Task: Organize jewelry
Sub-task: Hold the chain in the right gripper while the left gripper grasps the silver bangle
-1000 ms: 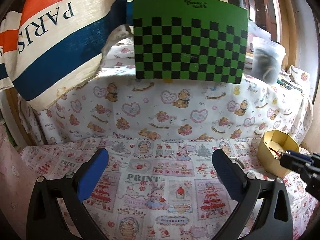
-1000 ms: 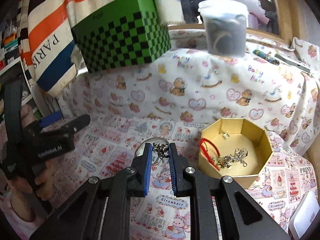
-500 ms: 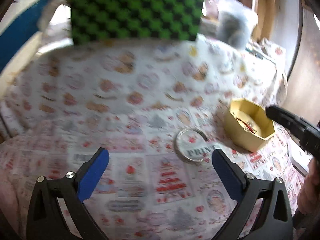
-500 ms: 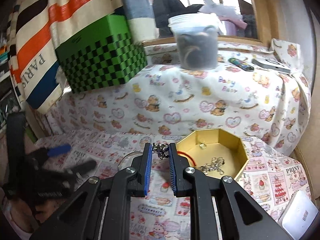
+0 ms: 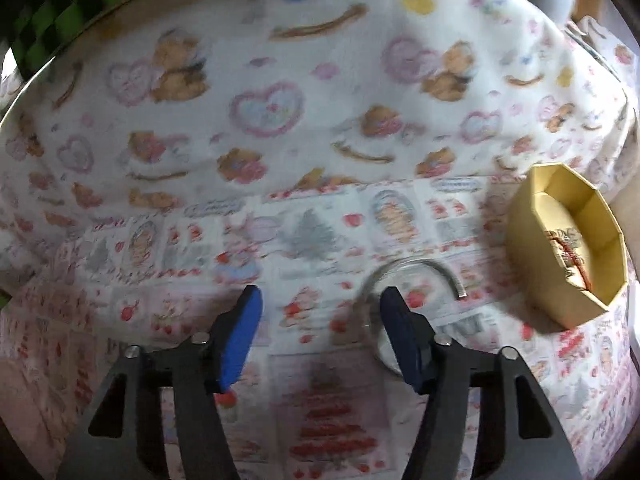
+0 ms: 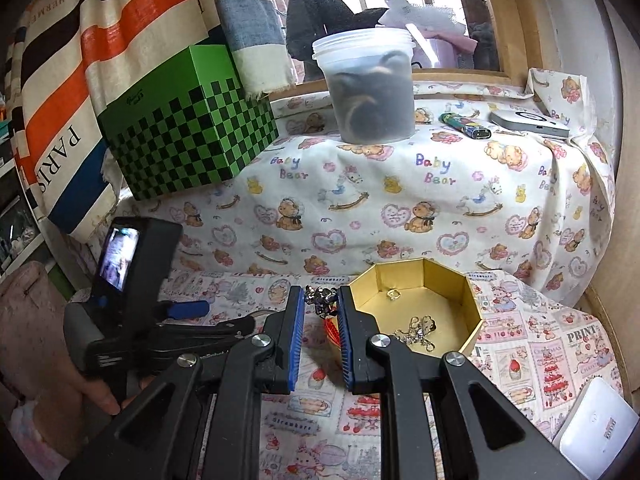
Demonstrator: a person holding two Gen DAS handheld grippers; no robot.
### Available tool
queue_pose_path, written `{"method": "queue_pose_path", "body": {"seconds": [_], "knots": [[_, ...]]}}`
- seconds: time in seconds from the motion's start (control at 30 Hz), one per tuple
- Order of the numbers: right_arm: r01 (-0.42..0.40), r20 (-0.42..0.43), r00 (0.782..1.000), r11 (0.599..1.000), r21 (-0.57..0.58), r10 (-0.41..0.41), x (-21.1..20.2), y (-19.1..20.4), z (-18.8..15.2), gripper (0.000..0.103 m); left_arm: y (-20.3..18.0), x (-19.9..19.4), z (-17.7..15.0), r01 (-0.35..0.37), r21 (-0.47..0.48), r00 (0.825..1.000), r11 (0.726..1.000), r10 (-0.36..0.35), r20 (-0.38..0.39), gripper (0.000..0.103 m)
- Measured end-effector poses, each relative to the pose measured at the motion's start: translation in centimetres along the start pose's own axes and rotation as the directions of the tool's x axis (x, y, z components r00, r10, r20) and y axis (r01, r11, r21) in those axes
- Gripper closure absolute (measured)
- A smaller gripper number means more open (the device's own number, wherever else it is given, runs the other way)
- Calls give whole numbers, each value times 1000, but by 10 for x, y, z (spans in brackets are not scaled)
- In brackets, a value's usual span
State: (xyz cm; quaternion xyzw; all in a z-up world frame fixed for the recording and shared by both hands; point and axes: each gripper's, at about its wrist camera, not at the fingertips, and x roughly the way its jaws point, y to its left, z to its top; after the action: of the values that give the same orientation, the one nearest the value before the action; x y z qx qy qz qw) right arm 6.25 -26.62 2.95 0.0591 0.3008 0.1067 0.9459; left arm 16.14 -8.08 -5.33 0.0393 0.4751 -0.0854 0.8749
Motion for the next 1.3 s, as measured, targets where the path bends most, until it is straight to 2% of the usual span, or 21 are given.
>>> {"method": "queue_pose_path", "body": {"seconds": [0.13, 0.17, 0.23, 0.27, 0.43, 0.57, 0.63, 0.67, 0.7, 0.77, 0.83, 0.9, 1.0, 1.1, 1.13, 1.23, 1.3], "knots": [[-4, 12, 1000, 1000, -2, 4, -3, 2, 0, 85, 19, -14, -14, -26, -49, 999, 998, 27, 25, 67], [-4, 14, 1000, 1000, -3, 4, -3, 3, 0, 85, 23, -19, -19, -20, -52, 999, 998, 21, 27, 70], [-5, 15, 1000, 1000, -3, 5, -3, 4, 0, 85, 32, -27, -29, 12, -61, 1000, 998, -10, 26, 85], [-6, 15, 1000, 1000, -6, 6, -3, 5, -1, 85, 35, -30, -34, 35, -70, 999, 997, -34, 20, 88], [-3, 17, 1000, 1000, -12, 4, -4, 7, -1, 85, 38, -48, -59, 149, -108, 989, 983, -149, 8, 90], [-1, 15, 1000, 1000, -12, 1, -4, 7, -1, 85, 25, -64, -77, 258, -95, 966, 962, -259, -3, 90], [-1, 15, 1000, 1000, -11, 2, -4, 7, -1, 85, 14, -68, -76, 280, -63, 960, 958, -280, 7, 90], [-2, 15, 1000, 1000, -10, 2, -4, 7, -1, 85, 9, -70, -75, 271, -41, 963, 962, -270, 18, 90], [-2, 16, 1000, 1000, -11, 3, -4, 7, -1, 85, 8, -70, -73, 253, -26, 967, 967, -252, 30, 89], [-6, 17, 1000, 1000, -10, 6, -4, 6, -1, 85, 8, -77, -68, 209, 3, 974, 978, -209, 84, 80], [-7, 17, 1000, 1000, -9, 7, -4, 5, -1, 85, 11, -83, -60, 152, 32, 979, 988, -155, 132, 44], [-10, 17, 1000, 1000, -9, 10, -4, 5, -1, 85, 11, -76, -42, 104, 59, 984, 993, -111, 138, 29], [-10, 17, 1000, 1000, -13, 10, -5, 7, -1, 85, 17, -64, -29, 113, 105, 989, 988, -123, 88, 29], [-8, 15, 1000, 1000, -11, 8, -4, 6, -1, 85, 11, -49, -27, 225, 194, 974, 955, -227, -14, 28], [-7, 15, 1000, 1000, -9, 7, -4, 6, -1, 85, 8, -43, -28, 237, 230, 972, 944, -232, -47, 28], [-5, 16, 1000, 1000, -2, 5, -4, 4, 0, 85, 7, -32, -30, 144, 228, 990, 963, -140, -33, 28], [-5, 17, 1000, 1000, -2, 5, -4, 4, 0, 85, 6, -24, -30, 159, 224, 987, 962, -150, -55, 28]]}}
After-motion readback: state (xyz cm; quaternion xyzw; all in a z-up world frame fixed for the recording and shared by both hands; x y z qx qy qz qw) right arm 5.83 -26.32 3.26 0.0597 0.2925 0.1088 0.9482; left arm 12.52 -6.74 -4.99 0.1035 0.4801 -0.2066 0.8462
